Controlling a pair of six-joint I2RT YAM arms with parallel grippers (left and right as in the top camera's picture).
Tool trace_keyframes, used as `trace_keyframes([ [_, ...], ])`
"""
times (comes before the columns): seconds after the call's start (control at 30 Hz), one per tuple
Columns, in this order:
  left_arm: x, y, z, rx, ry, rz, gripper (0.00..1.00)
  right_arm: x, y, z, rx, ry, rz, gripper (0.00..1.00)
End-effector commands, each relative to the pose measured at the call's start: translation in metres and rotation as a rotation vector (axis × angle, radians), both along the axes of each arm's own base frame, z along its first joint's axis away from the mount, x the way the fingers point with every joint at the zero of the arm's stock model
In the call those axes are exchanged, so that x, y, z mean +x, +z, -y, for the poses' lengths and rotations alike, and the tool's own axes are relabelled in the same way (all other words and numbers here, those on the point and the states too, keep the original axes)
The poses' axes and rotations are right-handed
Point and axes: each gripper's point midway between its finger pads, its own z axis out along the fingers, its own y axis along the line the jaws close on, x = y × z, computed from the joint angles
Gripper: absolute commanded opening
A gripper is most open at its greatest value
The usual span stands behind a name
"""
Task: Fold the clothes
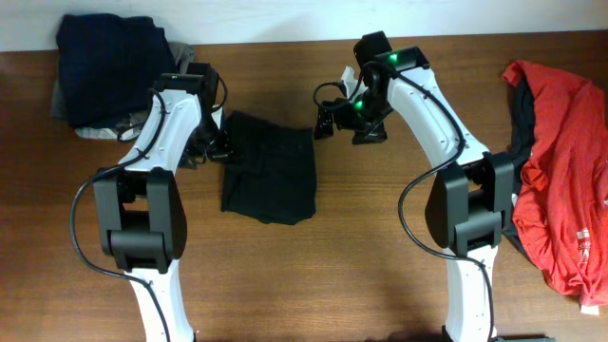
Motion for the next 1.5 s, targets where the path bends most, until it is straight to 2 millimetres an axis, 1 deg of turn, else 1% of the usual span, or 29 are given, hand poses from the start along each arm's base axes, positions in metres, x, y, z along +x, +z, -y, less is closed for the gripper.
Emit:
trace_keyframes([
  [0.0,0.007,0.001,0.002,-0.041,0.051,0.017,0.99,-0.002,-0.009,0.001,-0.014,-0.002,-0.017,0.99],
  [0.13,0.01,0.002,0.011,-0.109,0.057,0.021,0.98,-0.001,-0.009,0.001,-0.014,-0.002,-0.016,0.99],
  [0.2,0.009,0.002,0.015,-0.133,0.057,0.015,0.94,-0.001,-0.009,0.001,-0.014,-0.002,-0.016,0.99],
  [0.23,0.008,0.002,0.017,-0.143,0.058,0.011,0.91,-0.001,-0.009,0.001,-0.014,-0.002,-0.015,0.99],
  [0.33,0.004,0.0,0.022,-0.173,0.059,-0.006,0.7,-0.001,-0.009,0.001,-0.014,-0.002,-0.014,0.99],
  [0.37,0.001,-0.002,0.023,-0.179,0.06,-0.015,0.66,-0.001,-0.009,0.001,-0.014,-0.002,-0.014,0.99],
  [0.53,-0.015,-0.013,0.03,-0.228,0.067,-0.073,0.56,-0.001,-0.009,0.001,-0.014,-0.002,-0.014,0.99],
  [0.67,-0.024,-0.021,0.03,-0.228,0.071,-0.102,0.48,-0.001,-0.009,0.001,-0.013,-0.002,-0.013,0.99],
  [0.73,-0.025,-0.024,0.03,-0.227,0.071,-0.105,0.38,-0.001,-0.009,0.001,-0.013,-0.002,-0.013,0.99],
  [0.8,-0.025,-0.024,0.03,-0.227,0.071,-0.105,0.18,-0.001,-0.009,0.001,-0.013,-0.002,-0.013,0.99],
  [0.87,-0.025,-0.024,0.03,-0.227,0.071,-0.105,0.01,-0.001,-0.009,0.001,-0.013,-0.002,-0.013,0.99],
  [0.97,-0.027,-0.024,0.03,-0.226,0.072,-0.112,0.0,-0.001,-0.009,0.001,-0.014,-0.002,-0.013,0.99],
  [1.03,-0.032,-0.023,0.029,-0.223,0.075,-0.133,0.01,-0.001,-0.009,0.001,-0.014,-0.002,-0.013,0.99],
  [1.2,-0.041,-0.014,0.025,-0.196,0.076,-0.171,0.0,0.001,-0.008,0.0,-0.012,-0.002,-0.005,0.99],
  [1.33,-0.04,-0.005,0.014,-0.131,0.07,-0.167,0.0,0.003,-0.008,0.0,-0.009,-0.003,0.003,0.99],
  [1.47,-0.038,0.004,0.013,-0.127,0.066,-0.156,0.0,0.004,-0.008,-0.001,-0.008,-0.005,0.006,0.99],
])
